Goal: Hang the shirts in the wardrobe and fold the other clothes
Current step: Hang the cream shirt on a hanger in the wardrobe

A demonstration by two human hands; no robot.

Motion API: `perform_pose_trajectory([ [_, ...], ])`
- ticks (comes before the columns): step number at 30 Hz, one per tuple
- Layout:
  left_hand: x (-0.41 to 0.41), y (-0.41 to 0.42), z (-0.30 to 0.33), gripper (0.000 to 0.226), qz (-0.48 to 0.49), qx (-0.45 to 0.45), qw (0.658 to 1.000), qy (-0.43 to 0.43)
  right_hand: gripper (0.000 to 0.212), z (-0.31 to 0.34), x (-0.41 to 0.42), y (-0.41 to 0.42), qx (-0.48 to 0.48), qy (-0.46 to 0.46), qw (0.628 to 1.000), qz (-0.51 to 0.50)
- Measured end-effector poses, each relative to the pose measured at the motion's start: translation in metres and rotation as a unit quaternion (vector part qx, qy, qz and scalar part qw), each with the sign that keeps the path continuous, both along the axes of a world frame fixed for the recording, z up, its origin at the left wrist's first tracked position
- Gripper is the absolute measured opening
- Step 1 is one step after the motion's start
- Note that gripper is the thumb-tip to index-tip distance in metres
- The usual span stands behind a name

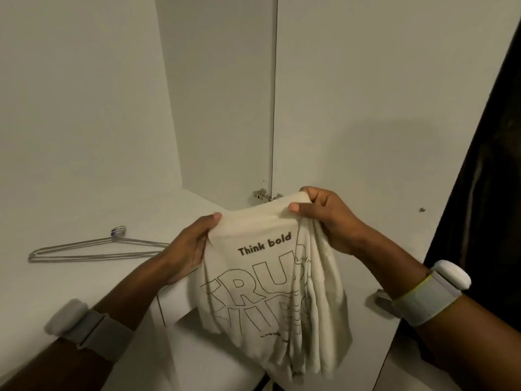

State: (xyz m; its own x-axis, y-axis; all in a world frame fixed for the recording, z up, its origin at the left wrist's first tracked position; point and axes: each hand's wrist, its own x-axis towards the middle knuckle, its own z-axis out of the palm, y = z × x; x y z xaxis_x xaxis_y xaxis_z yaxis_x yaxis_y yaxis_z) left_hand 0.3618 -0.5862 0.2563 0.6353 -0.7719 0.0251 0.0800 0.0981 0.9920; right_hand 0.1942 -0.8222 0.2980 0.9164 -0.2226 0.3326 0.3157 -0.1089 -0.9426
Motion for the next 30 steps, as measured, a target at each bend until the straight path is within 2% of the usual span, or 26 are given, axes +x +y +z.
perform_pose_trajectory([
  [2,-0.002,0.003,0.010,0.059,-0.079,-0.071,0.994,0.035,0.021,0.015,-0.001,-0.005,0.037,-0.025,0.999,-0.016],
  [3,-0.005,0.004,0.017,0.054,-0.094,-0.096,0.991,0.025,0.021,0.023,-0.004,-0.008,0.040,-0.035,0.998,-0.024],
  [5,-0.004,0.005,0.030,0.028,-0.077,-0.138,0.987,0.023,0.023,0.034,-0.009,-0.015,0.029,-0.053,0.998,-0.029],
  [7,0.005,0.008,0.039,0.025,-0.080,-0.177,0.980,0.047,0.027,0.041,-0.015,-0.024,0.007,-0.067,0.997,-0.037],
  [9,0.014,0.012,0.048,0.044,-0.111,-0.213,0.970,0.034,0.038,0.048,-0.021,-0.029,-0.034,-0.084,0.995,-0.045],
  [11,0.019,0.013,0.060,0.047,-0.115,-0.214,0.970,-0.012,0.058,0.056,-0.029,-0.030,-0.127,-0.098,0.986,-0.053],
  [12,0.018,0.014,0.066,0.047,-0.108,-0.190,0.974,-0.064,0.066,0.062,-0.034,-0.029,-0.196,-0.093,0.974,-0.058],
  [13,0.017,0.015,0.074,0.050,-0.099,-0.147,0.973,-0.146,0.070,0.069,-0.039,-0.025,-0.279,-0.073,0.955,-0.065],
  [14,0.015,0.017,0.082,0.054,-0.087,-0.090,0.958,-0.256,0.066,0.075,-0.043,-0.021,-0.372,-0.038,0.924,-0.079],
  [15,0.013,0.017,0.088,0.055,-0.075,-0.030,0.922,-0.378,0.057,0.080,-0.048,-0.017,-0.462,0.004,0.882,-0.094],
  [17,0.011,0.017,0.096,0.060,-0.058,0.060,0.821,-0.565,0.053,0.088,-0.056,-0.008,-0.615,0.070,0.776,-0.124],
  [18,0.010,0.018,0.099,0.061,-0.056,0.070,0.786,-0.612,0.055,0.090,-0.059,-0.002,-0.671,0.076,0.726,-0.134],
  [19,0.011,0.019,0.102,0.058,-0.065,0.060,0.771,-0.631,0.058,0.091,-0.061,0.002,-0.709,0.069,0.688,-0.139],
  [20,0.012,0.020,0.105,0.051,-0.081,0.041,0.776,-0.625,0.061,0.093,-0.062,0.004,-0.726,0.063,0.670,-0.141],
  [21,0.014,0.023,0.108,0.044,-0.101,0.022,0.796,-0.596,0.065,0.097,-0.064,0.005,-0.729,0.067,0.666,-0.144],
  [23,0.022,0.028,0.113,0.032,-0.122,0.000,0.833,-0.539,0.068,0.106,-0.071,0.003,-0.690,0.102,0.700,-0.152],
  [25,0.026,0.035,0.117,0.029,-0.121,0.002,0.850,-0.513,0.062,0.115,-0.077,0.001,-0.636,0.152,0.739,-0.163],
  [26,0.027,0.037,0.117,0.028,-0.120,0.011,0.857,-0.501,0.058,0.117,-0.078,0.001,-0.634,0.173,0.736,-0.165],
  [28,0.031,0.039,0.116,0.025,-0.098,0.063,0.848,-0.517,0.056,0.119,-0.077,0.002,-0.667,0.203,0.697,-0.168],
  [30,0.033,0.038,0.113,0.021,-0.070,0.129,0.812,-0.565,0.054,0.117,-0.071,0.004,-0.700,0.237,0.653,-0.165],
])
